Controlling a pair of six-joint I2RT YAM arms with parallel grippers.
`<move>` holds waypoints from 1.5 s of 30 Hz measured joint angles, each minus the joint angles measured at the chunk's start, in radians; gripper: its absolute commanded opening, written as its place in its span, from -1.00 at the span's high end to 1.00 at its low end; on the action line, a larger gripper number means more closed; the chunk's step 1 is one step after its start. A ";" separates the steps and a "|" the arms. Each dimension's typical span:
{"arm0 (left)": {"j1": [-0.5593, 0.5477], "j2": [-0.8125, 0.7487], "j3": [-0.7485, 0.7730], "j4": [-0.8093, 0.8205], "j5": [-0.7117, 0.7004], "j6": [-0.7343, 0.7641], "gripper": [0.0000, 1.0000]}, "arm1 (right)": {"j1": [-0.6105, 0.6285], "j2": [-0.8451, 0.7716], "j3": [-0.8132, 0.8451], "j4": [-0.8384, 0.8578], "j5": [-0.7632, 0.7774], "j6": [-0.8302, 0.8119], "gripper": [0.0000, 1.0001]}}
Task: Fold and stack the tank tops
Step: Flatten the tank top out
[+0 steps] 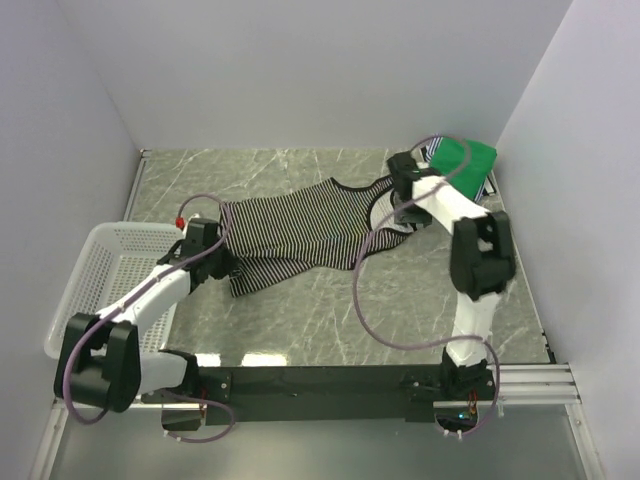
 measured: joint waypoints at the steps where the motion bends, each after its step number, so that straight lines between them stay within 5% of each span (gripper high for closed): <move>1: 0.009 0.012 0.000 0.003 0.006 -0.006 0.99 | -0.012 -0.072 -0.055 0.042 -0.034 0.016 -0.08; 8: -0.082 -0.033 -0.009 0.049 0.091 -0.012 0.99 | 0.077 -0.414 -0.326 0.316 -0.230 0.136 -0.06; 15: -0.415 -0.253 -0.140 0.053 0.052 -0.072 0.99 | 0.234 -0.545 -0.657 0.490 -0.338 0.250 -0.05; 21: -0.457 -0.364 -0.261 -0.058 -0.016 -0.133 0.99 | 0.239 -0.609 -0.889 0.601 -0.368 0.357 -0.03; 36: -0.457 -0.322 -0.194 -0.080 -0.077 -0.131 0.99 | 0.332 -0.518 -0.932 0.860 -0.335 0.571 -0.07; 42: -0.457 -0.317 -0.188 -0.088 -0.083 -0.121 0.99 | 0.351 -0.433 -0.864 0.858 -0.273 0.593 0.19; 45: -0.457 -0.320 -0.173 -0.109 -0.097 -0.115 0.99 | 0.367 -0.423 -0.851 0.837 -0.236 0.591 0.50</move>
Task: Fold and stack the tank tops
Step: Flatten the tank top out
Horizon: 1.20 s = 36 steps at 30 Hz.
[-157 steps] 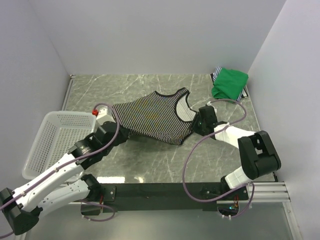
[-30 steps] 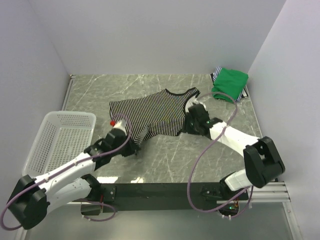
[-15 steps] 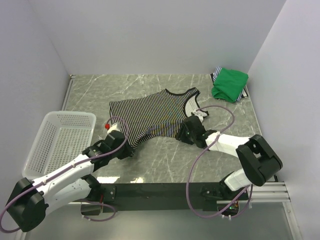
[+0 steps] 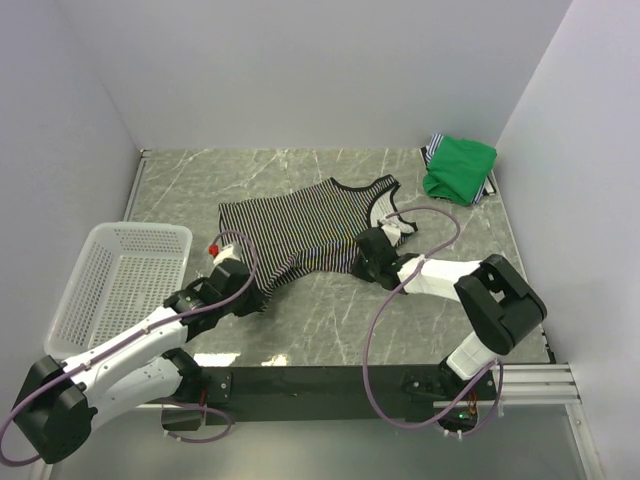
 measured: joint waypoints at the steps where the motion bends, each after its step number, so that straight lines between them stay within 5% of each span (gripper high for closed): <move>1: 0.000 -0.001 0.008 -0.007 -0.005 0.003 0.99 | 0.003 0.003 0.004 -0.011 0.009 0.002 0.74; 4: 0.000 -0.005 0.038 -0.026 -0.018 0.018 0.99 | 0.013 0.019 0.032 -0.051 0.040 -0.008 1.00; 12: 0.001 -0.011 0.139 -0.076 -0.027 0.116 0.99 | 0.014 -0.089 0.103 -0.335 0.189 -0.100 1.00; 17: 0.001 0.011 0.195 -0.072 -0.011 0.199 0.99 | -0.014 -0.149 0.364 -0.586 0.301 -0.224 1.00; 22: 0.006 0.037 0.186 -0.072 -0.013 0.198 0.99 | 0.004 0.277 1.001 -0.785 0.344 -0.371 1.00; 24: 0.020 0.048 0.171 -0.069 -0.012 0.190 0.99 | 0.026 0.455 1.120 -0.768 0.345 -0.409 1.00; 28: 0.053 0.054 0.135 -0.066 -0.005 0.173 0.99 | 0.062 0.580 0.915 -0.791 0.331 -0.443 1.00; 36: 0.109 0.061 0.131 -0.047 0.010 0.174 0.99 | 0.031 0.532 0.881 -0.840 0.262 -0.459 1.00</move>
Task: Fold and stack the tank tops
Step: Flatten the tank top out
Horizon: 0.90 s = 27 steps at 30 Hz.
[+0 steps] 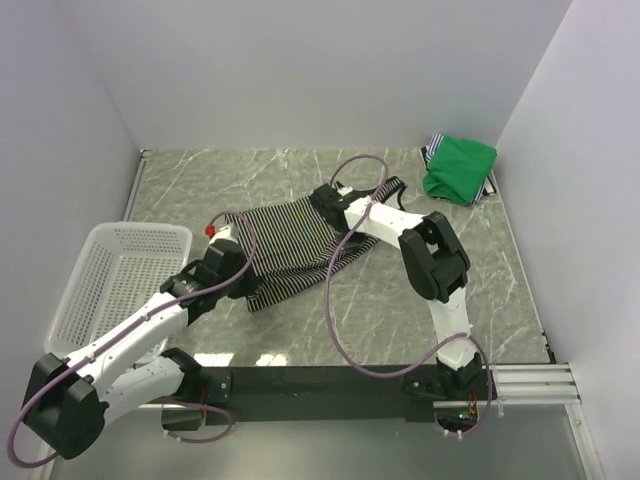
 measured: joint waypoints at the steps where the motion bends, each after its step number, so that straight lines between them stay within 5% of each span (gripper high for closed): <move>1: 0.024 0.009 0.005 0.000 0.006 0.005 0.99 | -0.013 0.001 0.011 -0.006 -0.012 -0.002 1.00; 9: 0.200 0.201 0.290 0.011 -0.001 0.079 0.99 | -0.179 -0.059 0.185 0.026 -0.163 -0.011 1.00; 16: 0.277 0.494 0.873 0.116 -0.066 0.161 0.99 | -0.382 -0.065 0.815 0.171 -0.378 0.000 1.00; 21: 0.263 0.436 1.028 0.161 -0.067 0.216 0.99 | -0.412 -0.281 0.750 0.298 -0.442 0.002 1.00; 27: 0.261 0.222 0.819 0.183 -0.042 0.191 0.99 | -0.406 -0.499 0.375 0.387 -0.517 0.028 1.00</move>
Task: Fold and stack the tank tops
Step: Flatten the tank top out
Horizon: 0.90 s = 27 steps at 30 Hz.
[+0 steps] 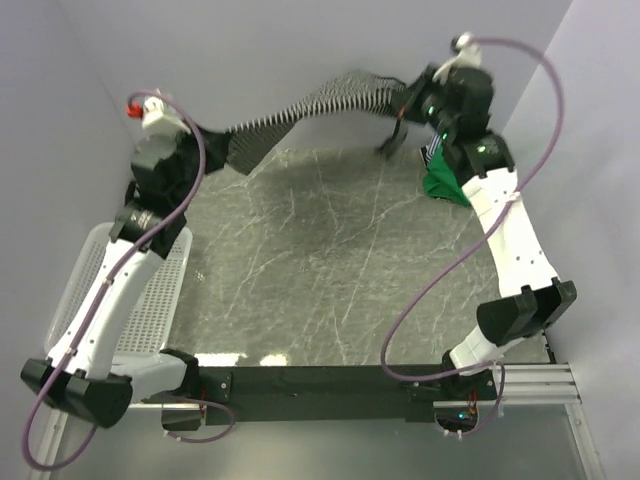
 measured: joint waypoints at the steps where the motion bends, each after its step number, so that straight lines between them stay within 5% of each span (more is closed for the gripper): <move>1: 0.000 -0.032 -0.062 -0.005 0.006 -0.015 0.99 | 0.000 -0.020 -0.078 0.000 0.002 0.003 1.00; 9: -0.031 -0.080 -0.614 -0.077 0.068 -0.168 0.99 | 0.036 0.097 -0.612 -0.116 0.066 0.008 1.00; 22: -0.021 -0.186 -0.676 -0.098 0.000 -0.193 0.99 | 0.246 0.243 -0.537 -0.130 0.239 -0.050 1.00; 27: -0.029 -0.214 -0.771 -0.097 0.018 -0.201 0.99 | 0.304 0.285 -0.719 -0.055 0.259 -0.018 1.00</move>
